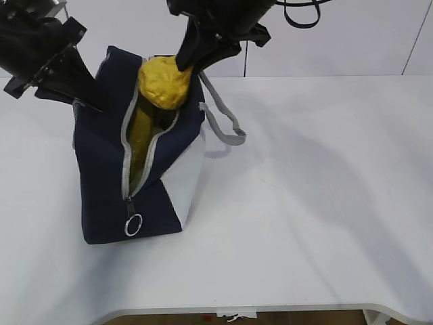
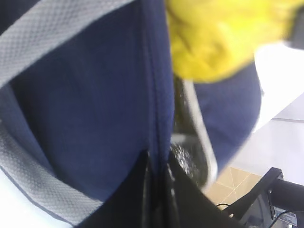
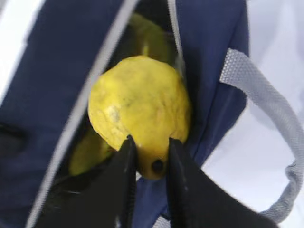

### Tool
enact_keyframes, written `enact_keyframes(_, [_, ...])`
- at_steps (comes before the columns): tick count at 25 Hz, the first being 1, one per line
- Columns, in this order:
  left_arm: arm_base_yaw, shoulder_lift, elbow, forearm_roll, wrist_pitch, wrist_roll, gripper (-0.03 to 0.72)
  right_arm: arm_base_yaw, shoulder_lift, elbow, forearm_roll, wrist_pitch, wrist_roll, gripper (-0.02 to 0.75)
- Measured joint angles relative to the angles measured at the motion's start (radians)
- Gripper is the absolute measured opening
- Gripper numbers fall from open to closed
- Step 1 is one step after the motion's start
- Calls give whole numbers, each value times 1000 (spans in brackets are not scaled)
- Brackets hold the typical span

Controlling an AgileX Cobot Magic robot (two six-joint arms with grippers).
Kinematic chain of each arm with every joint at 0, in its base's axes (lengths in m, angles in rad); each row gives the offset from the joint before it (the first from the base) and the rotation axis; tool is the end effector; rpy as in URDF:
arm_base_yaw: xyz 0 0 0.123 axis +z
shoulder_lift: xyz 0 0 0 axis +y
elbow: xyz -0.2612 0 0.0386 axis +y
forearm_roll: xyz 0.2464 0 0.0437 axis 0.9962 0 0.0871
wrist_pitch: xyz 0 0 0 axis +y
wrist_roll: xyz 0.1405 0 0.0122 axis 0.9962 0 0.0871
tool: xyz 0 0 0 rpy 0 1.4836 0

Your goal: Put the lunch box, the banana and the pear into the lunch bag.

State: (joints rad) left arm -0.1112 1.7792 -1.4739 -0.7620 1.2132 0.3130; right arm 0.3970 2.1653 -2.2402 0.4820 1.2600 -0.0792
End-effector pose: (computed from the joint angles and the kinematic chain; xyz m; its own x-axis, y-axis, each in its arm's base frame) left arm 0.3550 -0.1314 0.2342 -0.9631 0.1004 -0.2499 0.2400 0.7407 -0.6276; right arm 0.4208 0.2439 0.2693 -0.8457 -0.2773 -0.4560 -0.4800 0.7687 0.4227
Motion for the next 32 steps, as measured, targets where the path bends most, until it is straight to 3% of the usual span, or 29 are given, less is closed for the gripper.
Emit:
enact_keyframes(4, [0,0,0,0,0,0,0,0,9,0,-42,0,22,144])
enact_keyframes(7, [0,0,0,0,0,0,0,0,25,0,28,0,9,182])
enact_keyframes(13, [0,-2,0,0,0,0,0,11,42,2,97,-4,-9,456])
enact_keyframes(15, [0,-2,0,0,0,0,0,11,42,2,72,-4,-10,499])
enact_keyframes(25, [0,-2,0,0,0,0,0,11,-18,0,-94,-6,-9,522])
enact_keyframes(32, [0,-2,0,2,0,0,0,11,16,42,-58,-6,-5,522])
